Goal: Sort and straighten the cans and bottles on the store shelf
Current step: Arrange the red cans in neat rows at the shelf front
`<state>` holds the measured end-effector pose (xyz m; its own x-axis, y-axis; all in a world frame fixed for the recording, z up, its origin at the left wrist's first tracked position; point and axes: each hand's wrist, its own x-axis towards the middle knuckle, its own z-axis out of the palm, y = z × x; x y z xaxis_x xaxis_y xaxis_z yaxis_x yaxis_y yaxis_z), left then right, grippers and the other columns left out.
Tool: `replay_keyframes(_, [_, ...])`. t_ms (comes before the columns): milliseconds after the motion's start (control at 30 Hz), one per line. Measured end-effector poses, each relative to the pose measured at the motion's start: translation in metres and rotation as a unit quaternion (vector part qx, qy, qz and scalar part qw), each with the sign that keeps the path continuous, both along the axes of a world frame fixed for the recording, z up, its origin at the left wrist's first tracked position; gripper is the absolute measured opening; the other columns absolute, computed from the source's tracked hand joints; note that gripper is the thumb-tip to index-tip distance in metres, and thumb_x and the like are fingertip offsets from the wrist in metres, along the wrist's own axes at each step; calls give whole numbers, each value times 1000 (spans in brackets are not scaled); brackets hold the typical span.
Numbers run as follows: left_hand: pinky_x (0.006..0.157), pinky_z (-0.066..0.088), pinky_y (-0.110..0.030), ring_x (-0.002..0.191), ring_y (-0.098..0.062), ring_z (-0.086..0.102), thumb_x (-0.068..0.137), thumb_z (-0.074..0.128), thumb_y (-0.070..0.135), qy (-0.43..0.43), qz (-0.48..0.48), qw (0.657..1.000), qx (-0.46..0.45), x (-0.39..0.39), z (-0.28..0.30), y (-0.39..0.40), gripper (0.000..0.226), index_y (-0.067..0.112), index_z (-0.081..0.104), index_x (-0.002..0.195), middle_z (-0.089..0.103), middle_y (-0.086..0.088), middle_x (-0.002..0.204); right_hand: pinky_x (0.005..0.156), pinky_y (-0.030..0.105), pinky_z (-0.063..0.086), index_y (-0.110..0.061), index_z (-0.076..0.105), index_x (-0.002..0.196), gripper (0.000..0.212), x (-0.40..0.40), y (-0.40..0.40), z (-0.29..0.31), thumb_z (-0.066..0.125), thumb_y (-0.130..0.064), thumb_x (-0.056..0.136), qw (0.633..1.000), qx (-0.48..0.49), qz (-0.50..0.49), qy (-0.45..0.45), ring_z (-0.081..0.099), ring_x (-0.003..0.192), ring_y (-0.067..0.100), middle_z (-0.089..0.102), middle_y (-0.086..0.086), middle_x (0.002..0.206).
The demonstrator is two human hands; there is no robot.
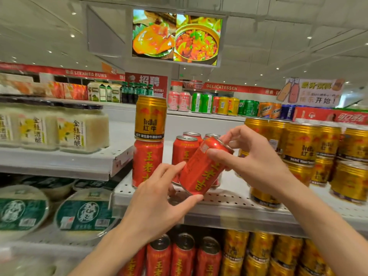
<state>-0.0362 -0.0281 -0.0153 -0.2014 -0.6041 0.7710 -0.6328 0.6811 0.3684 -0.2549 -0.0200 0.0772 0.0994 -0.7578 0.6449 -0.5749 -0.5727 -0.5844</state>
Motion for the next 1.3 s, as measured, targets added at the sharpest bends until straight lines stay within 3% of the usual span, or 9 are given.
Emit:
replay_keyframes(167, [61, 58, -28, 73, -3, 59, 82, 60, 64, -3, 31, 1000, -5, 8, -1, -2, 52, 30, 65, 121, 51, 22, 100, 61, 12, 50, -31, 55, 97, 38, 11, -10, -5, 79, -52, 76, 996, -29, -19, 81, 60, 97, -5, 64, -17, 99])
replay_keyframes(400, [63, 55, -29, 73, -3, 58, 83, 75, 41, -5, 59, 998, -24, 18, 0, 3, 30, 31, 65, 108, 54, 21, 87, 77, 25, 58, -30, 57, 111, 47, 11, -12, -17, 69, -60, 76, 989, -74, -39, 121, 58, 102, 7, 57, -13, 114])
replay_keyframes(533, [60, 52, -23, 67, -1, 52, 80, 78, 29, 14, 100, 994, -37, 27, -1, 5, 35, 23, 63, 111, 49, 12, 97, 99, 32, 54, -35, 47, 132, 68, 4, -8, -30, 69, -65, 75, 990, -31, -63, 119, 48, 117, 0, 47, -15, 136])
replay_keyframes(667, [61, 59, -32, 70, -8, 58, 80, 80, 24, 59, 138, 988, -38, 35, -5, 4, 61, 17, 50, 133, 40, 4, 115, 105, 45, 52, -41, 29, 148, 84, 14, -5, -47, 63, -70, 77, 994, 8, -66, 89, 41, 128, -3, 34, -16, 156])
replay_keyframes(800, [61, 57, -31, 71, -4, 56, 82, 79, 30, 61, 157, 985, -16, 38, -4, 1, 85, 18, 31, 151, 41, 0, 131, 116, 39, 39, -39, 28, 149, 83, 23, -4, -54, 64, -68, 80, 995, 4, -80, 61, 39, 142, 8, 27, -13, 162])
replay_keyframes(1000, [63, 53, -28, 63, -4, 57, 86, 71, 30, 74, 146, 986, -7, 40, 0, -6, 81, 23, 27, 154, 45, 1, 133, 113, 44, 44, -40, 27, 150, 91, 26, -1, -53, 58, -79, 74, 993, 15, -96, 64, 39, 142, 8, 21, -15, 165])
replay_keyframes(1067, [67, 52, -29, 63, -4, 57, 87, 69, 32, 75, 142, 987, -6, 40, 1, -7, 83, 25, 23, 155, 45, 2, 138, 110, 35, 42, -39, 26, 151, 94, 23, 1, -46, 56, -80, 73, 990, 24, -115, 74, 43, 133, 3, 29, -14, 162])
replay_keyframes(1167, [76, 53, -36, 67, -4, 58, 88, 66, 37, 82, 140, 987, 6, 44, 2, -10, 84, 28, 19, 157, 49, 1, 137, 95, 24, 35, -33, 30, 152, 83, 24, 4, -28, 58, -70, 83, 986, -10, -149, 81, 37, 116, -2, 43, -9, 152])
replay_keyframes(1300, [72, 49, -30, 62, -1, 57, 89, 64, 38, 78, 125, 989, 10, 45, 0, -11, 84, 27, 18, 159, 51, 2, 132, 103, 28, 41, -26, 46, 143, 60, 46, -4, 2, 59, -57, 92, 982, -88, -116, 121, 48, 127, 7, 53, -6, 143])
